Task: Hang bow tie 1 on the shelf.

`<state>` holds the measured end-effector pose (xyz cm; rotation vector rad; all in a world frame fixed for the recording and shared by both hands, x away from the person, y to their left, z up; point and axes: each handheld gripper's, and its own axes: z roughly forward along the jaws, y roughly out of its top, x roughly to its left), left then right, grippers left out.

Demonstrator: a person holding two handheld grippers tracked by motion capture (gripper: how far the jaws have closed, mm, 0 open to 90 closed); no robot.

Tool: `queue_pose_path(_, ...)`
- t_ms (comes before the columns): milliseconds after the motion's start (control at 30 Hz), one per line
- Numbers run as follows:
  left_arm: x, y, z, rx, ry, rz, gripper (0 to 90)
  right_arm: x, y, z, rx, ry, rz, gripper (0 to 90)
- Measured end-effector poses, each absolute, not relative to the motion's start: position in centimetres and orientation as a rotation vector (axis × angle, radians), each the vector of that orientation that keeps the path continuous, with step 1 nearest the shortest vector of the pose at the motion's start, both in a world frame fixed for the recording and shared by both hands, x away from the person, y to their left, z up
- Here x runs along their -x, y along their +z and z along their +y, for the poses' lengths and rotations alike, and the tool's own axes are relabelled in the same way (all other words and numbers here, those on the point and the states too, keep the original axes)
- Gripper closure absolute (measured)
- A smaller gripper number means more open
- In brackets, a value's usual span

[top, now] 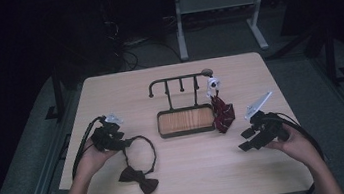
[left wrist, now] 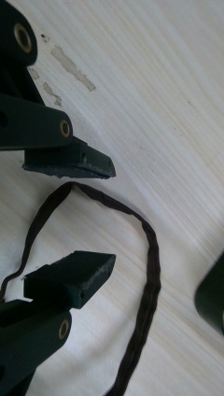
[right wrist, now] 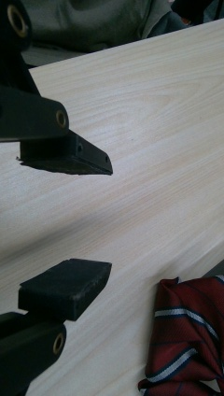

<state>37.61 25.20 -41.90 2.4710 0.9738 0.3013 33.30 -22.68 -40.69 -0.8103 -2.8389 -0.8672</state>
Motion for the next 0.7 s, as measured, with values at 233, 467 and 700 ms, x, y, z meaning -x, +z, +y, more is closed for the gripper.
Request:
queue_pose_path(233, -38.9, -43.0, 25.0, -2.504, 0.286, 1.016, 56.2, -33.3, -40.7, -22.8, 0.811, -0.869, -2.84, 45.4)
queue_pose_path(467, -39.7, -43.2, 25.2, -2.526, 0.264, 1.034, 64.2, -33.3, -40.8, -22.7, 0.809, -0.872, -2.842, 45.6)
queue_pose_path(700, -39.9, -43.8, 24.8, -2.564, 0.241, 1.035, 69.9, -33.3, -40.7, -22.9, 0.806, -0.882, -2.846, 45.9)
